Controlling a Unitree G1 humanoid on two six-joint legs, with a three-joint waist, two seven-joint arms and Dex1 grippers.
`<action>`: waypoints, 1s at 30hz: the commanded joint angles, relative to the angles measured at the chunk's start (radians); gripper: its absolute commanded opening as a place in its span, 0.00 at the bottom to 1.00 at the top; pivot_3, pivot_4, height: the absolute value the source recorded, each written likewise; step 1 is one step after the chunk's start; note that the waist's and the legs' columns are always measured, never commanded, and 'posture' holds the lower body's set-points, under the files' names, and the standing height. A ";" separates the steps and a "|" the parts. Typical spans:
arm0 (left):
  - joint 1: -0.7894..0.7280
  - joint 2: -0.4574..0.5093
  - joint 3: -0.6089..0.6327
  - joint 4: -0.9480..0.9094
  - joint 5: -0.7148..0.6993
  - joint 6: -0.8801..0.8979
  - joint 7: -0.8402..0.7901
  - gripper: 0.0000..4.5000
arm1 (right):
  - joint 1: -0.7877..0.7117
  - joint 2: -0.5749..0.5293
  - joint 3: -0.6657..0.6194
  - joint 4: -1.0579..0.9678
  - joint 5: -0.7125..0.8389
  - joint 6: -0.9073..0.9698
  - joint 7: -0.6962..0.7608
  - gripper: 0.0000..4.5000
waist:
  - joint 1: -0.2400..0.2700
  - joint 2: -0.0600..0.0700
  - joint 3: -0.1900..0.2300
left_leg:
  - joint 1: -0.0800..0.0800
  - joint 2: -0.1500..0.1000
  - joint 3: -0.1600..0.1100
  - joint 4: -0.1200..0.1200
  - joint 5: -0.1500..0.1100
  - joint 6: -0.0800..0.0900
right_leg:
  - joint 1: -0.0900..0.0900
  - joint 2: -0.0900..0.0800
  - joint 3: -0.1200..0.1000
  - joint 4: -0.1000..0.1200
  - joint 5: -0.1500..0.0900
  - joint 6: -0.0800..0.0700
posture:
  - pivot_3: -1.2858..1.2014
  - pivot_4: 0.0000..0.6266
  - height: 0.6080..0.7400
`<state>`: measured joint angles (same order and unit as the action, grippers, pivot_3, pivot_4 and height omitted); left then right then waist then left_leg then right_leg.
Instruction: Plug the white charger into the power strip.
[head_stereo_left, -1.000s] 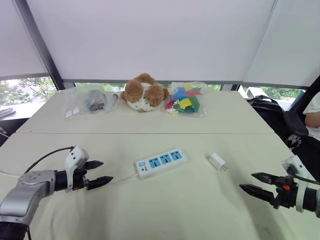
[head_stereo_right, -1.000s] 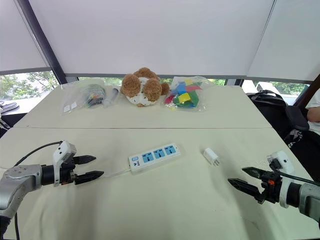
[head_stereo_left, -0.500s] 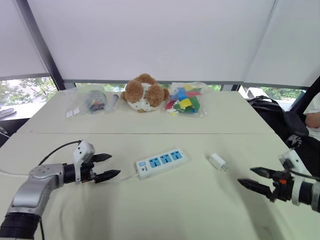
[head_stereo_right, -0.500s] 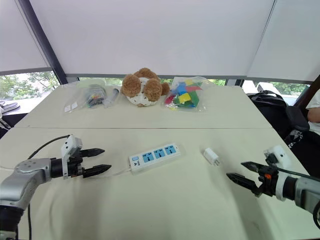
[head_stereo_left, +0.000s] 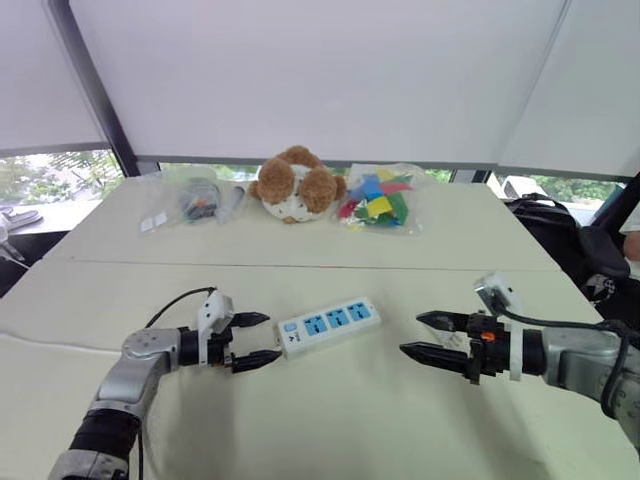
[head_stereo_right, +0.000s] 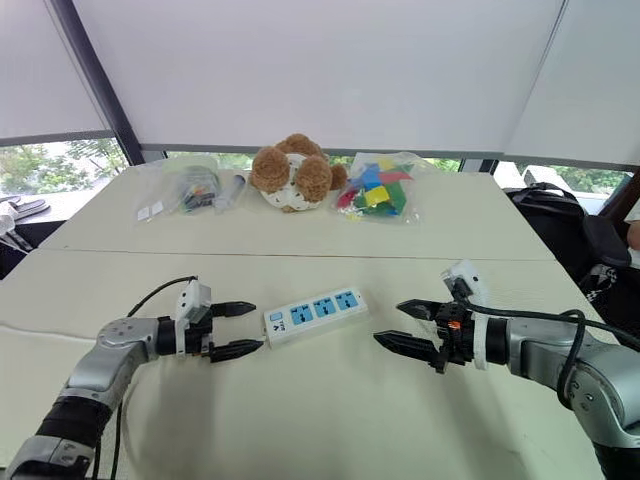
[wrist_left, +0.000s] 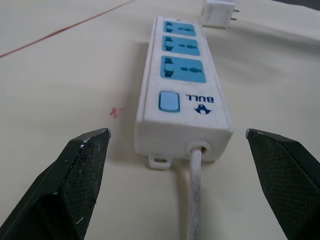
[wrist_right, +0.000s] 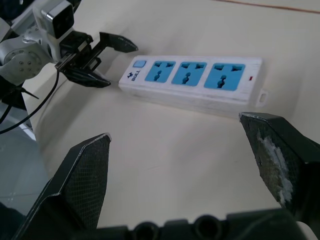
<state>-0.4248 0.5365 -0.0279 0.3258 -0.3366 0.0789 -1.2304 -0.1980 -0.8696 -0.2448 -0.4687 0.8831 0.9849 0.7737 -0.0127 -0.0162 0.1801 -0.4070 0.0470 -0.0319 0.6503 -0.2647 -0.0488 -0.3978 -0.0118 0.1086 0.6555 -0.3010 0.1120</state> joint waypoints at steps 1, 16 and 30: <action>-0.029 -0.033 -0.015 0.042 0.021 -0.061 0.001 0.99 | -0.015 -0.008 -0.005 -0.032 0.022 0.005 -0.001 1.00 | 0.000 0.000 0.000 | 0.000 0.000 0.000 0.000 0.000 0.000 | 0.000 0.000 0.000 0.000 0.000 0.000 | 0.52 0.24 0.99; -0.132 -0.140 -0.028 0.278 0.075 -0.211 -0.026 0.67 | 0.004 -0.032 -0.020 -0.075 0.047 0.031 -0.002 1.00 | 0.001 0.000 0.000 | 0.001 0.000 0.000 0.003 0.000 0.000 | 0.001 0.000 0.000 0.002 0.000 0.000 | 0.52 0.24 0.99; -0.219 -0.077 -0.200 0.293 0.207 -0.282 -0.218 0.67 | -0.344 -0.377 0.265 0.360 -0.263 0.075 0.124 1.00 | -0.003 0.002 -0.001 | 0.000 0.000 0.001 0.006 0.000 0.000 | 0.001 0.000 0.000 0.002 0.000 0.000 | 0.52 0.24 0.99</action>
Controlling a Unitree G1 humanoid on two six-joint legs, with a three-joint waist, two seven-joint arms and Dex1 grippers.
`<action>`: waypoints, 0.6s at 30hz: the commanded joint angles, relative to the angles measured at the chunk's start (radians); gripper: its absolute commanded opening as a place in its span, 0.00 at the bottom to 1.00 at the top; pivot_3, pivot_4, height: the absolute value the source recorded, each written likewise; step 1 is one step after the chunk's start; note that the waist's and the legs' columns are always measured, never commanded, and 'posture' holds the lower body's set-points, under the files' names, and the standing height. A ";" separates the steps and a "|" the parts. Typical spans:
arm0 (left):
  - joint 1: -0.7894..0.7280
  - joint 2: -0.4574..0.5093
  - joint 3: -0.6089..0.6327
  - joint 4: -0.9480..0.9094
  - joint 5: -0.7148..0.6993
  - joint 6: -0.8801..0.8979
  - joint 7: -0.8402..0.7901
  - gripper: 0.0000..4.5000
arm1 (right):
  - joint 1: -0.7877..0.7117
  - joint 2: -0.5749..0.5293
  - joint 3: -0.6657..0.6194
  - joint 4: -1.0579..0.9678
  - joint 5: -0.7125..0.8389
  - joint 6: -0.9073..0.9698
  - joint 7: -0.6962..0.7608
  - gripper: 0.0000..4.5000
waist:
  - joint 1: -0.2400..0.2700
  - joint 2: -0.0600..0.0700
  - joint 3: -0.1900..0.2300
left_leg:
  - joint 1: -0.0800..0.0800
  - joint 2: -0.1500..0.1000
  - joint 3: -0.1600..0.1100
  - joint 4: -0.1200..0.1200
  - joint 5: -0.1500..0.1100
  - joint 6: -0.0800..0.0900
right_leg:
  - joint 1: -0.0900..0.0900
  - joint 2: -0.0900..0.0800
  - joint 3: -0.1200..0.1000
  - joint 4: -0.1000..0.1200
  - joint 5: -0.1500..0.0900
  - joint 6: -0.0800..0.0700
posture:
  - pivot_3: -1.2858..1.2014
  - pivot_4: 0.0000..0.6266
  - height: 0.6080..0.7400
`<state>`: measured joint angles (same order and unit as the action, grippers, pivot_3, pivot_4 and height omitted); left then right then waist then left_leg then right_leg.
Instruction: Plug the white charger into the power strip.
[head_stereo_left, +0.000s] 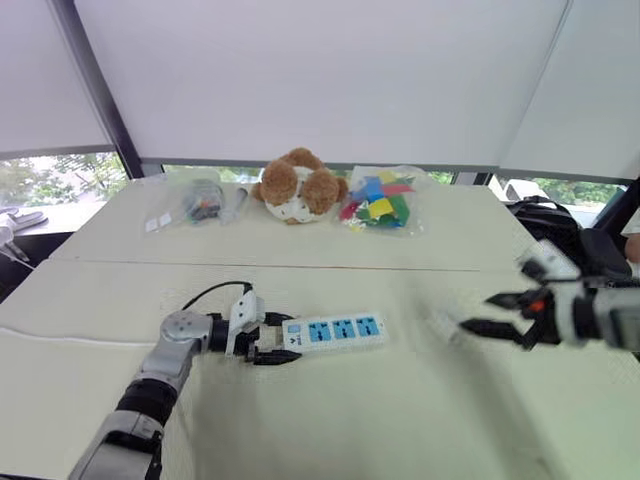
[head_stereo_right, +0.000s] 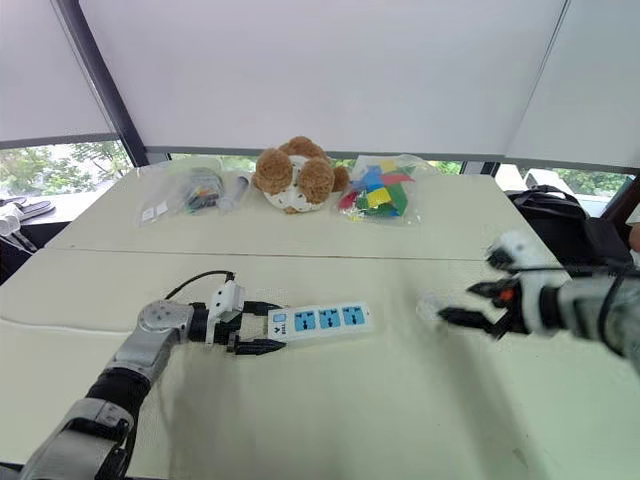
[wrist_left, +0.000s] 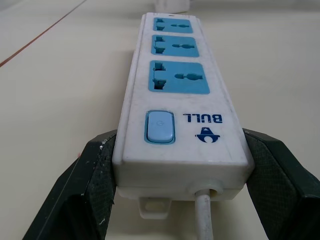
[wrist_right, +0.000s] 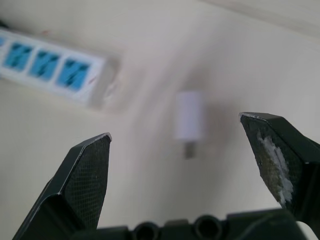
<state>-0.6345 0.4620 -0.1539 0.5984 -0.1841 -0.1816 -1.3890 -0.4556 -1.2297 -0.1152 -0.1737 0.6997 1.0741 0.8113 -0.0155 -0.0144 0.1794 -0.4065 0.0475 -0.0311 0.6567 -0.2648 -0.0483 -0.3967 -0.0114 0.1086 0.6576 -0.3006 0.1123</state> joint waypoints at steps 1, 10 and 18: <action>-0.020 -0.001 -0.078 0.037 0.062 -0.036 -0.068 0.67 | -0.148 -0.009 0.192 0.104 -0.112 -0.019 0.127 1.00 | 0.000 0.001 0.000 | 0.000 0.000 0.000 0.000 0.000 0.000 | 0.000 0.000 0.000 0.000 0.000 0.000 | 0.52 0.24 0.99; -0.052 -0.031 -0.100 0.114 0.077 -0.062 -0.098 0.67 | -0.632 0.191 0.608 0.604 -0.463 -0.106 0.395 1.00 | 0.005 0.002 0.000 | -0.004 0.000 0.002 -0.002 0.000 0.000 | -0.006 -0.001 0.000 0.000 0.000 0.000 | 0.52 0.24 0.99; -0.010 -0.060 -0.115 0.097 0.084 -0.043 -0.097 0.67 | -0.790 0.346 0.731 0.943 -0.670 -0.211 0.560 1.00 | 0.023 0.006 -0.002 | -0.004 -0.001 0.004 -0.005 0.000 0.000 | -0.007 -0.002 0.000 0.000 0.000 0.001 | 0.52 0.24 0.99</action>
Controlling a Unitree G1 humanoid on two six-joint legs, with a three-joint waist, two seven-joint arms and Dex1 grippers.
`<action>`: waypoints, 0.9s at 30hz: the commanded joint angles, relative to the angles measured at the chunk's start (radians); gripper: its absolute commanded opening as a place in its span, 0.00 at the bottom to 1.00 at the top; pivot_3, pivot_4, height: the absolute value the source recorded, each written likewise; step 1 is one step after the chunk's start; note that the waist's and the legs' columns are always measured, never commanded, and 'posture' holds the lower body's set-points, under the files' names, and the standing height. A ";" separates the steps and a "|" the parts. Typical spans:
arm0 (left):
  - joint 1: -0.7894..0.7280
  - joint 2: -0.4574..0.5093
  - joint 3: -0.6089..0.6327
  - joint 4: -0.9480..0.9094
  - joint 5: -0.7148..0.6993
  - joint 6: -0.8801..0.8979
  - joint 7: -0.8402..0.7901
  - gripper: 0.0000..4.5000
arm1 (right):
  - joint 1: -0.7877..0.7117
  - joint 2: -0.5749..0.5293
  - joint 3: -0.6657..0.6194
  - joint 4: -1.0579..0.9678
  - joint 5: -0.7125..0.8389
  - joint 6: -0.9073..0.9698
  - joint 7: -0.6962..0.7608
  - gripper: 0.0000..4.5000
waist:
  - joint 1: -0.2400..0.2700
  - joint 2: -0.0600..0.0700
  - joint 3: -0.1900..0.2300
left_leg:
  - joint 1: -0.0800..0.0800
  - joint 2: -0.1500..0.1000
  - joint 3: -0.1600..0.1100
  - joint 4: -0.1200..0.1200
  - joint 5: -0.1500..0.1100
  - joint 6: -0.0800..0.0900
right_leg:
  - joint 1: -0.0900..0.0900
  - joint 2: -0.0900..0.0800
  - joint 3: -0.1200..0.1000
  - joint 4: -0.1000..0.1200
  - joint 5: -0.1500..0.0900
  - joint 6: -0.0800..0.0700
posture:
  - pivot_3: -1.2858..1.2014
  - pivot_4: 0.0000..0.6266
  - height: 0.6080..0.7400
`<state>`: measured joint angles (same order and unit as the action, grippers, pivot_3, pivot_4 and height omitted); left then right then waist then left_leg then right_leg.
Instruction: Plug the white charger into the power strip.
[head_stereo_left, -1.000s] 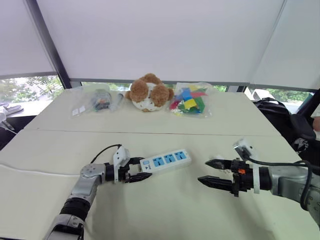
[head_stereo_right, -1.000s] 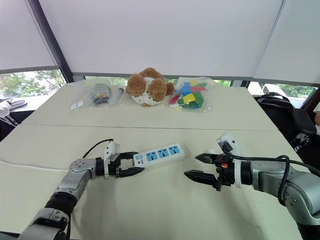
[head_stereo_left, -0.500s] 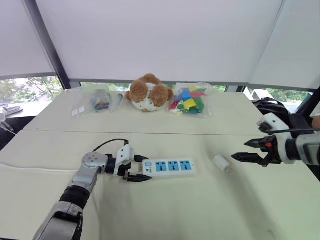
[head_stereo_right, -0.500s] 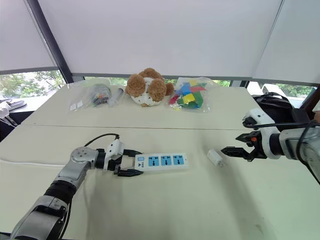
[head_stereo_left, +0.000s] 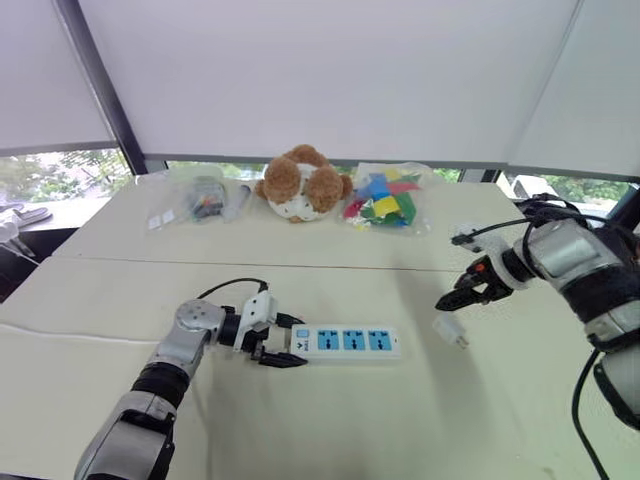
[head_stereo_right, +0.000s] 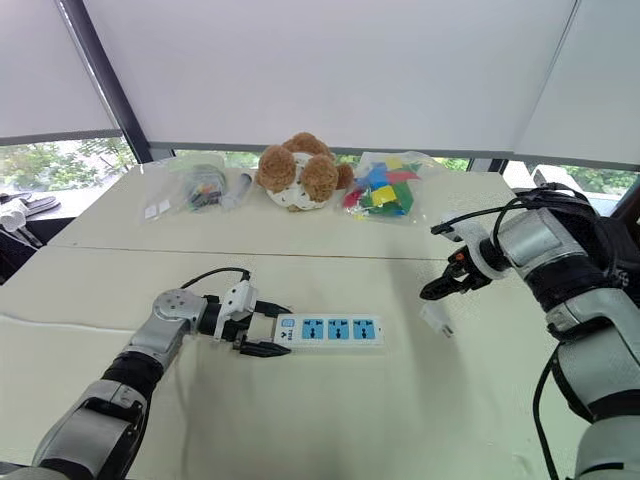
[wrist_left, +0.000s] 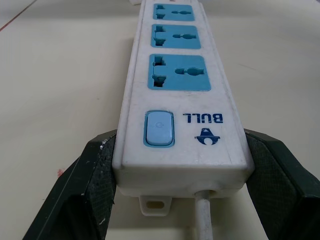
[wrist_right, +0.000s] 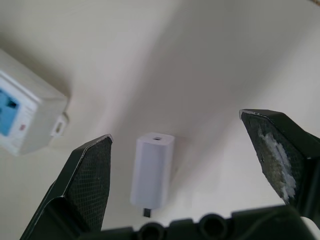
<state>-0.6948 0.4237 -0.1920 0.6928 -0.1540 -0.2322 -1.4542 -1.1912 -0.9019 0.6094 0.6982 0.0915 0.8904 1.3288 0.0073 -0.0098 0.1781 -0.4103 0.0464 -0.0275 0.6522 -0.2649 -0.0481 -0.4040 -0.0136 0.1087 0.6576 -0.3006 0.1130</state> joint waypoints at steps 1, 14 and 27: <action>0.056 -0.024 -0.079 -0.002 0.054 0.019 -0.033 0.67 | -0.063 0.031 0.015 0.103 -0.085 -0.043 0.061 1.00 | 0.002 0.002 -0.001 | 0.000 0.000 0.000 0.000 0.000 0.000 | 0.000 0.000 0.000 0.000 0.000 0.000 | 0.52 0.24 0.99; 0.059 -0.034 -0.092 0.036 0.076 0.042 -0.037 0.67 | -0.060 0.094 -0.001 0.189 -0.228 -0.097 0.181 1.00 | 0.004 0.008 -0.004 | 0.001 0.000 0.000 0.001 0.000 0.000 | 0.000 0.000 0.000 0.001 0.000 0.000 | 0.52 0.24 0.99; 0.045 -0.049 -0.093 0.066 0.090 0.012 -0.021 0.67 | -0.018 0.143 -0.034 0.187 -0.268 -0.080 0.165 0.16 | 0.003 0.009 -0.005 | 0.001 0.000 0.000 0.009 0.000 0.000 | 0.003 0.000 -0.001 0.007 0.000 0.000 | 0.52 0.24 0.99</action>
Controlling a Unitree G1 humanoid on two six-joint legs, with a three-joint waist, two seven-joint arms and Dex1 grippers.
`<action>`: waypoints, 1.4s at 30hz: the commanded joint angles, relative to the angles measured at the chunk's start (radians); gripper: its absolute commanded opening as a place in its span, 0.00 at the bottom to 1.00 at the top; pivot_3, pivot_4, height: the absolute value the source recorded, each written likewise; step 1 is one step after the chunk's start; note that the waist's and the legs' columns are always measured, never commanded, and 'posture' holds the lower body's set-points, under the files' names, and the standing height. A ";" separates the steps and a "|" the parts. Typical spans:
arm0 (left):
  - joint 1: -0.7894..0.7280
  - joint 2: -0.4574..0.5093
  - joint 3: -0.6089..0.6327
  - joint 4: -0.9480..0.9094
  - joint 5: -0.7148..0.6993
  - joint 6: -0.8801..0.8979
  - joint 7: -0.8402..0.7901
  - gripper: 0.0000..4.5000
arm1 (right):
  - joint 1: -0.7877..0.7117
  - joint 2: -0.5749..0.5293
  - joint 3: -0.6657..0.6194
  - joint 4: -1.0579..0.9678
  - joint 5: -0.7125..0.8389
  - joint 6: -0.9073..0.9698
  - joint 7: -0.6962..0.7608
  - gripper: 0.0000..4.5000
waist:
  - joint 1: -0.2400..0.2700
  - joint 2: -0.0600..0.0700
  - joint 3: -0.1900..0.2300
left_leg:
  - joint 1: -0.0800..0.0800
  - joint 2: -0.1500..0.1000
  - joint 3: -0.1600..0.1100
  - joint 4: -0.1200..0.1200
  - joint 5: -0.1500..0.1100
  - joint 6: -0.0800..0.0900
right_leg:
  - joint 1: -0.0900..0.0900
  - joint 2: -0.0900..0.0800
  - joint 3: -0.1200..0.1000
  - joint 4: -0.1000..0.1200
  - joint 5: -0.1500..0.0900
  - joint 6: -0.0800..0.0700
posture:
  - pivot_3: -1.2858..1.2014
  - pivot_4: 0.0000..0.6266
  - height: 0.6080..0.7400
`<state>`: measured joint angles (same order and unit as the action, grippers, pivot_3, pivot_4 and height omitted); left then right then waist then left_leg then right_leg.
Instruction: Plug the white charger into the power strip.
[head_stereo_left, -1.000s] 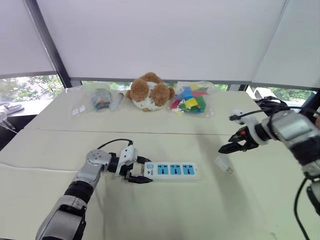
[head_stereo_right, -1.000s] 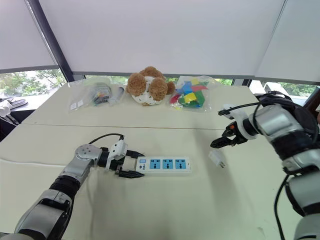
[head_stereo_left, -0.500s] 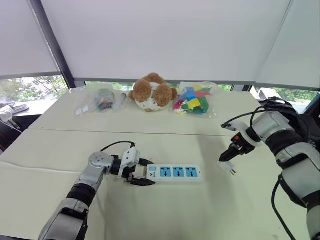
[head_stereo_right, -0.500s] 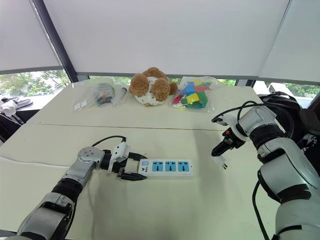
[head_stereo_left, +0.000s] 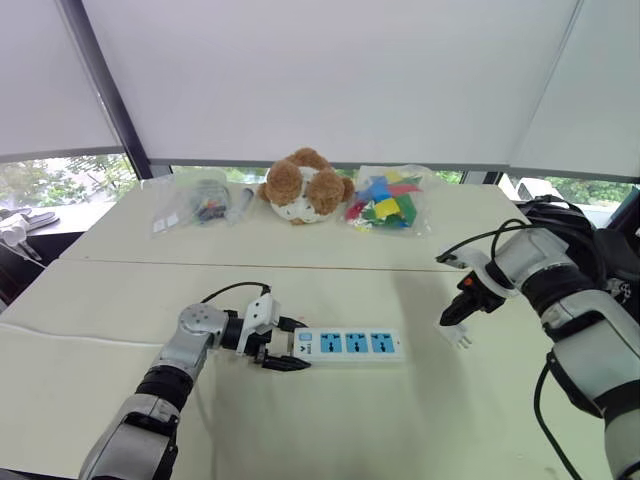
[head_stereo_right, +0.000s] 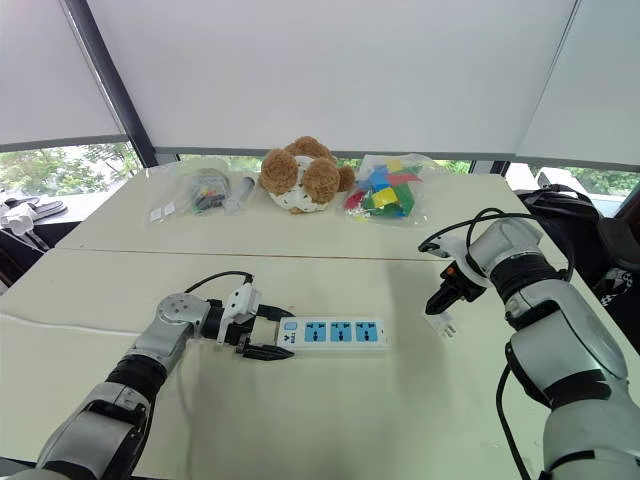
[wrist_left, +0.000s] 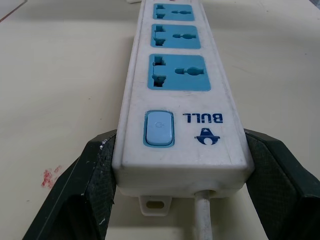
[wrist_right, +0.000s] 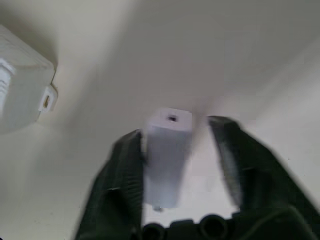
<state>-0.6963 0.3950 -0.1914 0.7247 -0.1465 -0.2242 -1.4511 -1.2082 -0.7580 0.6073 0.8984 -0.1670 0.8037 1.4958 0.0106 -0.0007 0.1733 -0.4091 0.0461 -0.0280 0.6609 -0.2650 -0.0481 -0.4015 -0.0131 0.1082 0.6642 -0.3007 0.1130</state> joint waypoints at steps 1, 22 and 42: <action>0.044 -0.023 -0.092 0.038 0.084 0.003 -0.021 0.67 | -0.001 0.003 -0.036 -0.010 -0.009 0.012 -0.001 0.15 | 0.000 0.000 0.000 | 0.000 0.000 0.000 0.001 0.000 0.000 | 0.001 0.000 0.000 0.000 0.000 0.000 | 0.52 0.24 0.99; 0.007 -0.063 -0.082 0.131 0.109 -0.067 0.035 0.67 | 0.177 -0.110 -0.045 -0.389 -0.046 -0.035 0.049 0.15 | 0.004 0.004 -0.003 | 0.002 -0.003 -0.002 0.004 0.000 0.000 | 0.007 -0.001 0.000 -0.001 0.000 0.001 | 0.52 0.24 0.99; -0.014 -0.082 -0.079 0.183 0.125 -0.096 0.058 0.67 | 0.217 -0.111 -0.053 -0.464 -0.054 0.014 0.020 0.99 | 0.005 0.005 -0.004 | 0.003 -0.010 -0.005 0.005 0.000 0.000 | 0.010 -0.007 0.000 -0.002 0.000 0.001 | 0.52 0.24 0.99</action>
<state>-0.7440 0.3433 -0.1915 0.8582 -0.1188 -0.3253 -1.4232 -0.9573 -0.8686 0.5728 0.4285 -0.2135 0.8155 1.5202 0.0159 0.0042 0.1691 -0.4060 0.0355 -0.0331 0.6659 -0.2649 -0.0481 -0.3912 -0.0207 0.1078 0.6627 -0.3011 0.1147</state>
